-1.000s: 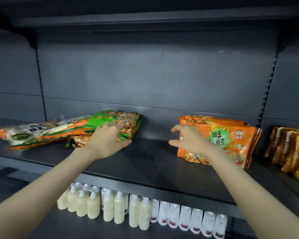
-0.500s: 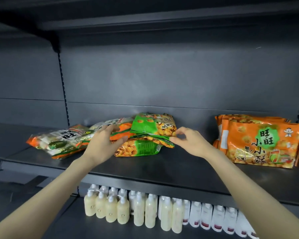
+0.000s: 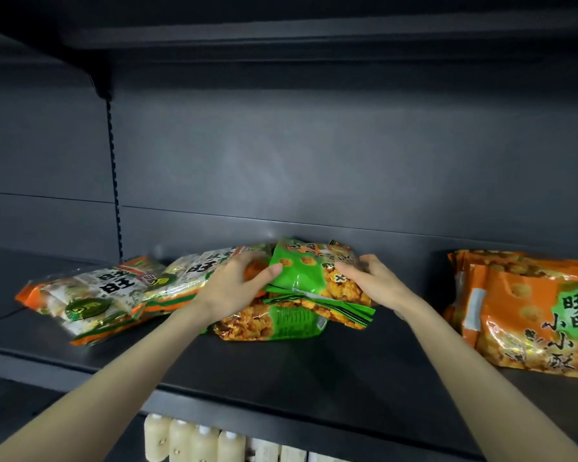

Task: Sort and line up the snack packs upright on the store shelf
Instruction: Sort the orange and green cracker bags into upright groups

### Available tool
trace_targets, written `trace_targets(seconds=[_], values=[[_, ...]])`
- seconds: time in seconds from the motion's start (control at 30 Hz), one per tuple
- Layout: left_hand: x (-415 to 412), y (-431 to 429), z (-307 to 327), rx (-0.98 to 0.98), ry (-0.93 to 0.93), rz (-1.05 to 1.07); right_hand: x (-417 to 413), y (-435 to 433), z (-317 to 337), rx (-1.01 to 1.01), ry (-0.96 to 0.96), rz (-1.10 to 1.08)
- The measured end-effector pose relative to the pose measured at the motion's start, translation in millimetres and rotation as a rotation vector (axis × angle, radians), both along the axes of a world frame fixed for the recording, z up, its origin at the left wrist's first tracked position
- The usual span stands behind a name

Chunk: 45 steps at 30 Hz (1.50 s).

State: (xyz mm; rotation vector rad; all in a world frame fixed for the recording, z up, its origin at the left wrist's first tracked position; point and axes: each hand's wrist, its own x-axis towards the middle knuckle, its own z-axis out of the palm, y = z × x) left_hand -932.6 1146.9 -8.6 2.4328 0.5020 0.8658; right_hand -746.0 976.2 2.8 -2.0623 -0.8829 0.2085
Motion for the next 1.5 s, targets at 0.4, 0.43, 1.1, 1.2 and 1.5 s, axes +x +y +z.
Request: trace_targets(seconds=[0.4, 0.43, 1.1, 1.2, 1.5], values=[[29, 31, -11, 0.061, 0.157, 0.021, 30, 27, -8, 0.133, 0.330, 0.117], [28, 35, -14, 0.063, 0.151, 0.013, 28, 28, -9, 0.149, 0.314, 0.109], [-22, 81, 1, -0.094, 0.424, -0.161, -68, 84, -30, 0.645, 0.259, -0.002], [-30, 75, 1, -0.305, 0.254, -0.254, -79, 78, -30, 0.731, 0.220, 0.060], [-41, 80, 20, -0.692, -0.280, -0.317, -69, 73, -25, 0.660, 0.359, 0.086]])
